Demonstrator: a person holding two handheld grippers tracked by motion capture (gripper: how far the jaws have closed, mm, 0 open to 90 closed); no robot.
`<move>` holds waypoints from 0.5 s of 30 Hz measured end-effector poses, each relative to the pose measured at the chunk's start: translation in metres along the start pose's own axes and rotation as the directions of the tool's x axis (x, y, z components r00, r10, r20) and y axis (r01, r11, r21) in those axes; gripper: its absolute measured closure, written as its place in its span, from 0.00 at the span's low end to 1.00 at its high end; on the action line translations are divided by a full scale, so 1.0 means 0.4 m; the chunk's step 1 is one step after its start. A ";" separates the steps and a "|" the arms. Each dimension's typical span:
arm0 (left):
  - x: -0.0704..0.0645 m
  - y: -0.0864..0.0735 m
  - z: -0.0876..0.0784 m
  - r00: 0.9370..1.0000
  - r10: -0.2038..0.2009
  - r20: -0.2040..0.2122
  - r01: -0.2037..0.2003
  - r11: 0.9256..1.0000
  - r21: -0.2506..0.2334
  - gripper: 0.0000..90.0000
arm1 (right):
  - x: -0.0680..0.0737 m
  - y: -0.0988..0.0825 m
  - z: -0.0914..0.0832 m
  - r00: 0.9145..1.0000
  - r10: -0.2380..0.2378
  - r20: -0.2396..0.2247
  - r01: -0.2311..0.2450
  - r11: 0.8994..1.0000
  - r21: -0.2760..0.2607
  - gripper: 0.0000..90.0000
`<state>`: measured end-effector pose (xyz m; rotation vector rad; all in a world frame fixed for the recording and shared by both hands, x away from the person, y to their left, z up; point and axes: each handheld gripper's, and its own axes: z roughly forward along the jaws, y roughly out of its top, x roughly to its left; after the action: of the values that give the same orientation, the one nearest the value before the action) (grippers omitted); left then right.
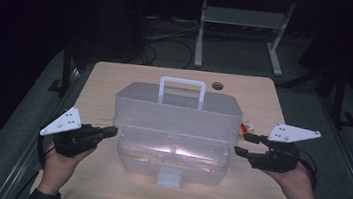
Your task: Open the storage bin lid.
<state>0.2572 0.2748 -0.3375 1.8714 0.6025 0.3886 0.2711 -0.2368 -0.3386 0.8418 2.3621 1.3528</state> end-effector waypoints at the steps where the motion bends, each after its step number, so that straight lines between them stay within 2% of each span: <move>1: 0.000 0.000 0.000 1.000 0.000 0.000 0.000 1.000 0.000 1.00 | 0.001 0.003 0.002 1.000 -0.002 0.002 0.002 1.000 -0.004 0.49; 15: 0.014 0.019 0.003 1.000 0.014 0.001 -0.014 1.000 -0.017 1.00 | 0.000 0.028 0.008 1.000 -0.009 0.023 0.010 0.999 -0.048 0.50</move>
<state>0.2641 0.2748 -0.3310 1.8598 0.5843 0.4007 0.2765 -0.2301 -0.3307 0.8273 2.3036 1.3830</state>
